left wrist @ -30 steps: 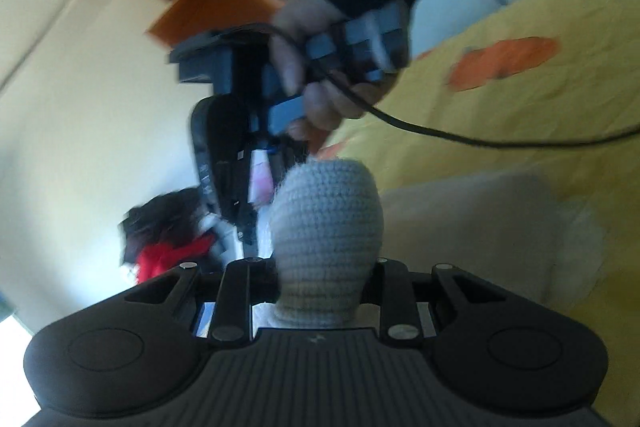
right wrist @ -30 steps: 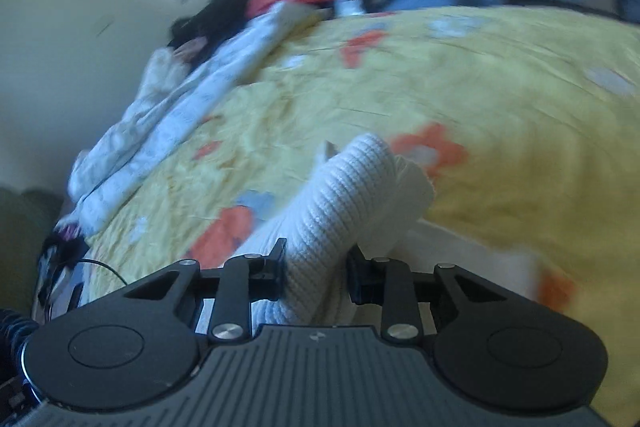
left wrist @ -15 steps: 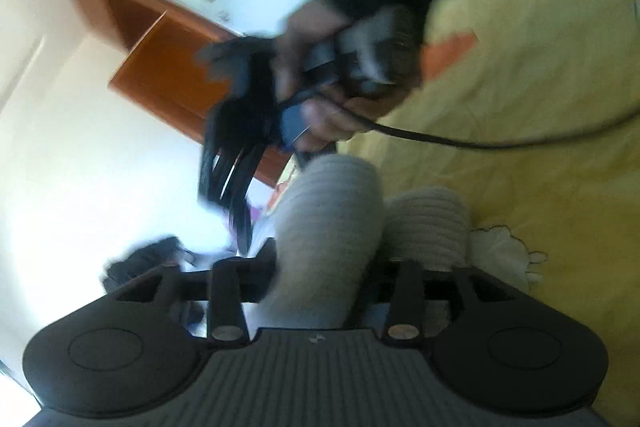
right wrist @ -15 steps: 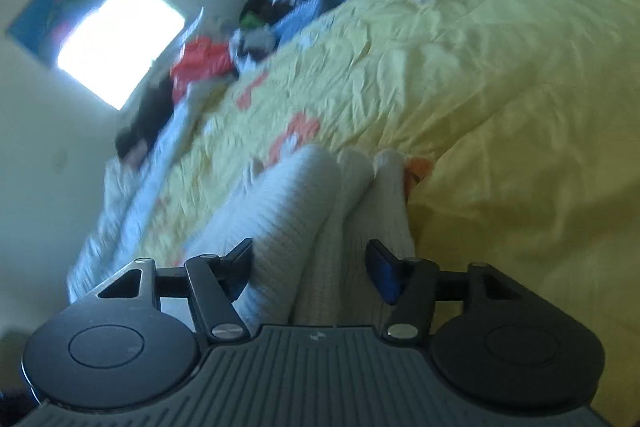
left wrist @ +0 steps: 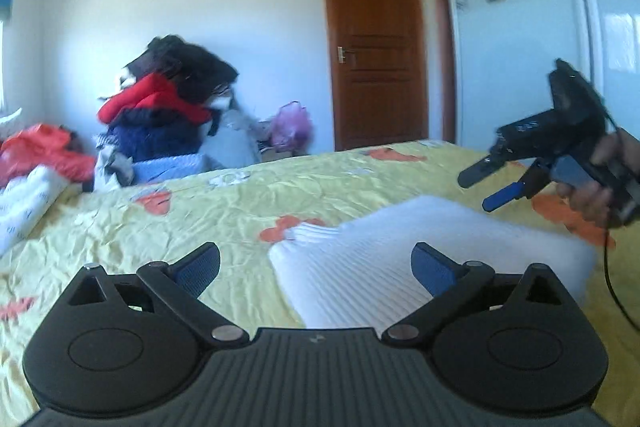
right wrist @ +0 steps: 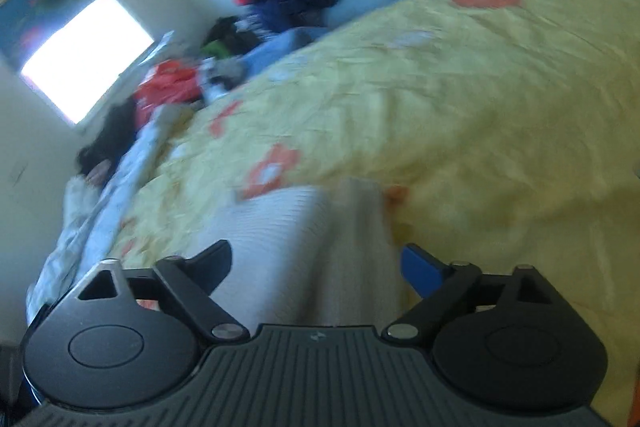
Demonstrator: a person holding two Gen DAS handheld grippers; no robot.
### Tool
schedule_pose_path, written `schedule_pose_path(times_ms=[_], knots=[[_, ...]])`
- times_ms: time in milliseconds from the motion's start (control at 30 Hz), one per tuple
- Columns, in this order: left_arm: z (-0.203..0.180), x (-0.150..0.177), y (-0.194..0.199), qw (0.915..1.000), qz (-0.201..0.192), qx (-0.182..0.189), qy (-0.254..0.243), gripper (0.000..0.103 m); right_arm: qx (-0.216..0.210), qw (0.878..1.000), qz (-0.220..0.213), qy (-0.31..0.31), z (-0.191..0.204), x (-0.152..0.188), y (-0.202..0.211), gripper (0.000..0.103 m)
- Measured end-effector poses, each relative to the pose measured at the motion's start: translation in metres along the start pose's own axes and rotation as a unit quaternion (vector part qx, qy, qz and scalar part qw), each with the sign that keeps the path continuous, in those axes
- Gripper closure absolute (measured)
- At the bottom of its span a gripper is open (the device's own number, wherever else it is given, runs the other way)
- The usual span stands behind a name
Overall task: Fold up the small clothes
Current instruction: 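Open both grippers and withdraw from the folded sweater, then grasp the folded white sweater's end with the left gripper while the right gripper grasps it too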
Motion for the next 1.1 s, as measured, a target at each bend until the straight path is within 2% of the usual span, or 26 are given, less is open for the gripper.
schedule_pose_path(times_ms=[67,200,300,333,367,400,433,500,567,600,700,733,767,800,833,867,900,933,1000,1033,1100], knots=[[-0.010,0.003,-0.012,1.0000,0.009,0.003,0.001,0.000,-0.011,1.000,0.018,0.023,0.013,-0.006,0.000,0.017],[-0.035,0.025,-0.016,0.9982,0.046,0.035,-0.019,0.000,-0.001,0.997,0.065,0.043,0.021,-0.006,-0.009,0.030],[-0.040,0.040,-0.026,0.9961,0.070,0.054,-0.011,0.000,0.014,0.992,0.113,0.051,0.023,0.007,-0.021,0.030],[-0.041,0.042,-0.028,0.9953,0.077,0.059,-0.004,0.000,0.014,0.992,0.115,0.050,0.024,0.011,-0.022,0.031],[-0.041,0.043,-0.030,0.9944,0.083,0.066,0.006,0.000,0.009,0.993,0.111,0.045,0.024,0.013,-0.021,0.037],[-0.043,0.044,-0.029,0.9938,0.085,0.070,0.014,0.000,0.003,0.994,0.102,0.049,0.026,0.016,-0.018,0.059],[-0.044,0.042,-0.029,0.9934,0.086,0.074,0.016,0.000,-0.016,0.994,0.094,0.058,0.030,0.017,-0.013,0.077],[-0.049,0.038,-0.023,0.9926,0.081,0.090,0.009,0.000,-0.029,0.993,0.082,0.079,0.039,0.014,-0.002,0.082],[-0.053,0.038,-0.017,0.9909,0.077,0.110,0.006,0.000,-0.011,0.991,0.067,0.117,0.046,0.014,0.016,0.084],[-0.053,0.039,-0.016,0.9892,0.081,0.121,0.012,0.000,-0.002,0.991,0.065,0.117,0.039,0.017,0.020,0.084],[-0.048,0.046,-0.023,0.9847,0.102,0.131,0.052,0.000,0.002,0.996,0.077,0.040,-0.002,0.037,0.012,0.085],[-0.044,0.047,-0.026,0.9828,0.108,0.132,0.071,0.000,-0.004,0.998,0.062,0.020,-0.007,0.042,0.014,0.084],[-0.036,0.045,-0.028,0.9797,0.115,0.132,0.098,0.000,-0.007,0.999,0.050,0.007,-0.007,0.046,0.015,0.078],[-0.028,0.043,-0.029,0.9769,0.118,0.131,0.120,0.000,-0.003,0.999,0.040,0.000,-0.006,0.048,0.017,0.065],[-0.019,0.040,-0.031,0.9731,0.121,0.131,0.146,0.000,0.002,0.999,0.034,-0.003,-0.004,0.051,0.016,0.057],[-0.008,0.037,-0.034,0.9685,0.124,0.129,0.173,0.000,0.008,0.999,0.029,-0.009,-0.001,0.054,0.015,0.039],[0.003,0.034,-0.038,0.9626,0.129,0.126,0.202,0.000,0.013,0.999,0.028,-0.017,0.000,0.055,0.016,0.028],[0.014,0.031,-0.044,0.9561,0.135,0.124,0.228,0.000,0.021,0.999,0.031,-0.029,-0.002,0.053,0.021,0.011],[0.039,0.030,-0.060,0.9340,0.156,0.123,0.297,0.000,0.011,0.999,0.005,-0.048,-0.007,0.048,0.029,0.009],[0.051,0.031,-0.070,0.9198,0.168,0.124,0.332,0.000,0.001,0.998,-0.021,-0.058,-0.013,0.044,0.037,0.006],[0.070,0.036,-0.094,0.8906,0.193,0.118,0.395,0.000,0.000,0.996,-0.044,-0.077,-0.026,0.037,0.036,0.002]])
Point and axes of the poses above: each gripper's, at about its wrist camera, not at the fingertips, and y roughly against the way its jaws point, z to its left, x to its underside, the point moved 1 cm from there along -y, roughly the way its jaws point, and after that the axes turned 13 degrees about y, right-handed, at the moved point
